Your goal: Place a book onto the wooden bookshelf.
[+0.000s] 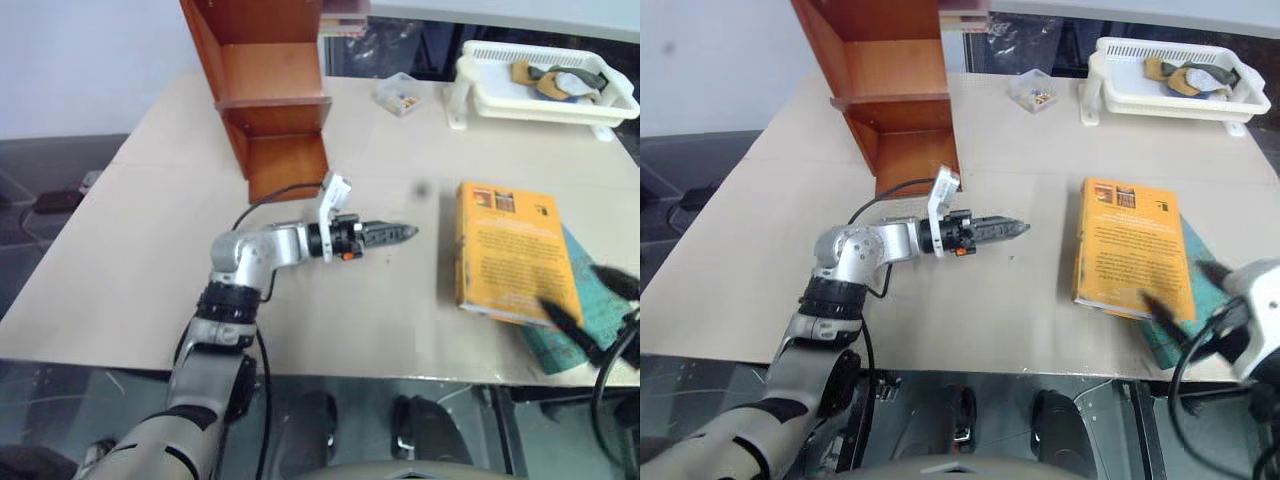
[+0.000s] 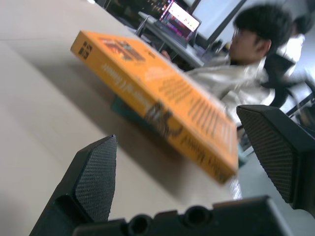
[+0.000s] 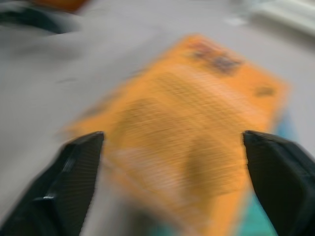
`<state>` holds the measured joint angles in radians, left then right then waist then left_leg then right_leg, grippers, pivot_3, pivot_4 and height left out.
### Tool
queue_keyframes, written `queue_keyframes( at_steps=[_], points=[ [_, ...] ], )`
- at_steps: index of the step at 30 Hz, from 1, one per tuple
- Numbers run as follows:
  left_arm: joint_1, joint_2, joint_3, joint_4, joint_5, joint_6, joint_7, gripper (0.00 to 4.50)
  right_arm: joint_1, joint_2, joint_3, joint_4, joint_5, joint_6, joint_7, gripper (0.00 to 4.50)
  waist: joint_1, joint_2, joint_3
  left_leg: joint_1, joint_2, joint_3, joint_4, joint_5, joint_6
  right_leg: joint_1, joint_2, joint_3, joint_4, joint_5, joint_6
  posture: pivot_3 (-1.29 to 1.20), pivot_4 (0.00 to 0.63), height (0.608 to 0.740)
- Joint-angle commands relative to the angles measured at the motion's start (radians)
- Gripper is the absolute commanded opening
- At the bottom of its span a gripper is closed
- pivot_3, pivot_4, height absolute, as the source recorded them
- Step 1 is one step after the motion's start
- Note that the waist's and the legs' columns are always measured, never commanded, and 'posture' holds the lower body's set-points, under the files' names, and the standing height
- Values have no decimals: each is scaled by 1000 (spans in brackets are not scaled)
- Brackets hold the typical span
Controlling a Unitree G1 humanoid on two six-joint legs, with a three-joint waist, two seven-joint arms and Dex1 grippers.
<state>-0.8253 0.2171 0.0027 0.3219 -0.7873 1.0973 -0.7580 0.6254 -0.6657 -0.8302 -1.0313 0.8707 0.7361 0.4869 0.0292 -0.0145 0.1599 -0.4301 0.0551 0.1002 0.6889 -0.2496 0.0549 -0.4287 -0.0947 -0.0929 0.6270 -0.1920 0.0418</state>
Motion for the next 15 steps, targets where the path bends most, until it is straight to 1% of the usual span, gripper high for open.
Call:
queue_keyframes(
  at_steps=[1, 2, 4, 7, 9, 11, 13, 15],
  points=[
    [-104, -68, -4, 170, 38, -8, -11, 4500, 187, -57, 225, -16, -34, -407, -220, 4460, -4, -1, -1, 0, -1, 0, 0, 0, 0, 1, 0, 0, 0, 0, 0, 0, 150, 740],
    [-122, -86, -4, 203, 43, -6, -10, 4500, 218, -75, 282, -16, -61, -475, -262, 4460, -5, -2, 0, 1, -1, 0, 0, 0, 0, 1, 0, 0, 0, 0, 0, 0, 150, 740],
    [-158, -122, -3, 278, 62, -4, -14, 4500, 303, -124, 399, -16, -160, -619, -359, 4460, -10, -2, 0, 0, 0, -2, 0, 0, 0, 0, 1, 0, 0, -1, -1, 0, 150, 740],
    [-216, -182, 24, 397, 93, -21, 15, 4500, 380, -197, 511, -16, -274, -767, -481, 4460, -12, -4, 1, -1, -1, -2, 0, 0, 0, 0, 1, 0, 0, -1, 0, 0, 150, 740],
    [-245, -205, 30, 451, 116, -36, 20, 4500, 387, -246, 554, -16, -303, -822, -562, 4460, -15, -5, 1, -1, -1, -1, 0, 0, 0, 0, 0, 0, -1, -1, 0, 0, 150, 740],
    [-268, -229, 36, 504, 133, -43, 19, 4500, 360, -297, 588, -16, -311, -829, -636, 4460, -17, -6, 2, -1, -1, -1, 0, 0, 0, -1, 1, 1, -1, -1, 0, 0, 150, 740],
    [-287, -252, 44, 551, 151, -61, 18, 4500, 314, -352, 618, -16, -302, -816, -706, 4460, -16, -6, 2, -1, 0, -1, 0, 0, 1, -1, 1, 1, 0, -1, 0, 0, 150, 740],
    [-309, -270, 81, 601, 153, -72, 35, 4500, 260, -398, 638, -16, -287, -797, -769, 4460, -14, -6, 2, -1, 0, -1, 0, 0, 1, -1, 1, 0, 0, -1, 0, 0, 150, 740]
  ],
)
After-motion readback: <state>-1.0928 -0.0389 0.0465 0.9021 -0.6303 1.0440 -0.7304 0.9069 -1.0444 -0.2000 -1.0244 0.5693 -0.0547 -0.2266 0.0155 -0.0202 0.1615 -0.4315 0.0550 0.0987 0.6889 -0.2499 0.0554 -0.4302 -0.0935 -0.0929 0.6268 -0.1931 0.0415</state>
